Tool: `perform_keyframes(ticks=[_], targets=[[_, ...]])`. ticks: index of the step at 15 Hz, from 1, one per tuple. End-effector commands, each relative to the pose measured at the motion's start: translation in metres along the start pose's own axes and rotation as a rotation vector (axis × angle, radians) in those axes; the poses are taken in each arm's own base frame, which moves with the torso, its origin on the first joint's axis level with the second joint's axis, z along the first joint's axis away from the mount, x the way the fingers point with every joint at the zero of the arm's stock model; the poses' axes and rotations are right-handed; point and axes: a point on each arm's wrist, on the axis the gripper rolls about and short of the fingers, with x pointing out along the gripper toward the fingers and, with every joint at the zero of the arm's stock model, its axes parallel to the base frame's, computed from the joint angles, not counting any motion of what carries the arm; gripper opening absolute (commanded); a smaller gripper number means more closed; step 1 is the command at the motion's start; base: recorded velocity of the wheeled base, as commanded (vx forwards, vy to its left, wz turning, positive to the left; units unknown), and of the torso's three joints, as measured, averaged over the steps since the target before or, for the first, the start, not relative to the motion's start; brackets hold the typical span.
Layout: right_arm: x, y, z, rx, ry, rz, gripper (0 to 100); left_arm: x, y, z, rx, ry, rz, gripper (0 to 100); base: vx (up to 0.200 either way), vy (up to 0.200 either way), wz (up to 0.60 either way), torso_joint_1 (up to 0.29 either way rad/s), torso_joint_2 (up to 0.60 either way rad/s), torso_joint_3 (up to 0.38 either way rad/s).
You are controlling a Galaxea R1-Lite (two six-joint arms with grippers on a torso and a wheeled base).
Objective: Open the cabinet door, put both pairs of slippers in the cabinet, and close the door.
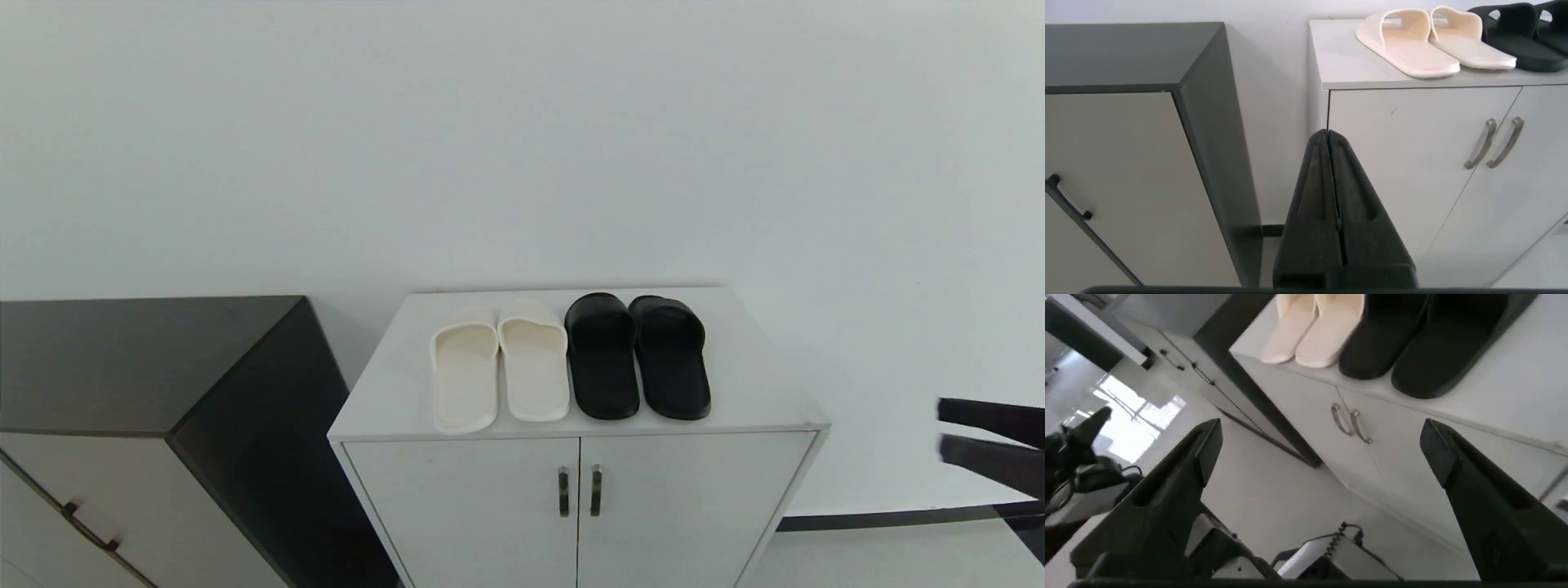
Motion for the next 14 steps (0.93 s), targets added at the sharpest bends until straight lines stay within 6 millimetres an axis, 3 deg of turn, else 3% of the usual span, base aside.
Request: perform_keyframes(ticks=[1,7,11,14], targets=[[0.073,0.008,0.01,0.034,0.099,-0.004,100,0.0,0.0,0.0,0.001,0.0,0.0,0,0.0,0.0,0.0,0.0,0.0,0.0],[0.182,0.019,0.009,-0.023,0.034,-0.226,100,0.0,0.0,0.0,0.0,0.0,0.0,0,0.0,0.0,0.0,0.0,0.0,0.0],[0.224,0.013,0.001,-0.047,-0.028,-0.476,100,0.0,0.0,0.0,-0.003,0.0,0.0,0,0.0,0.0,0.0,0.0,0.0,0.0],[0.25,0.007,-0.008,-0.051,-0.056,-0.522,100,0.0,0.0,0.0,-0.003,-0.002,0.0,0,0.0,0.0,0.0,0.0,0.0,0.0]])
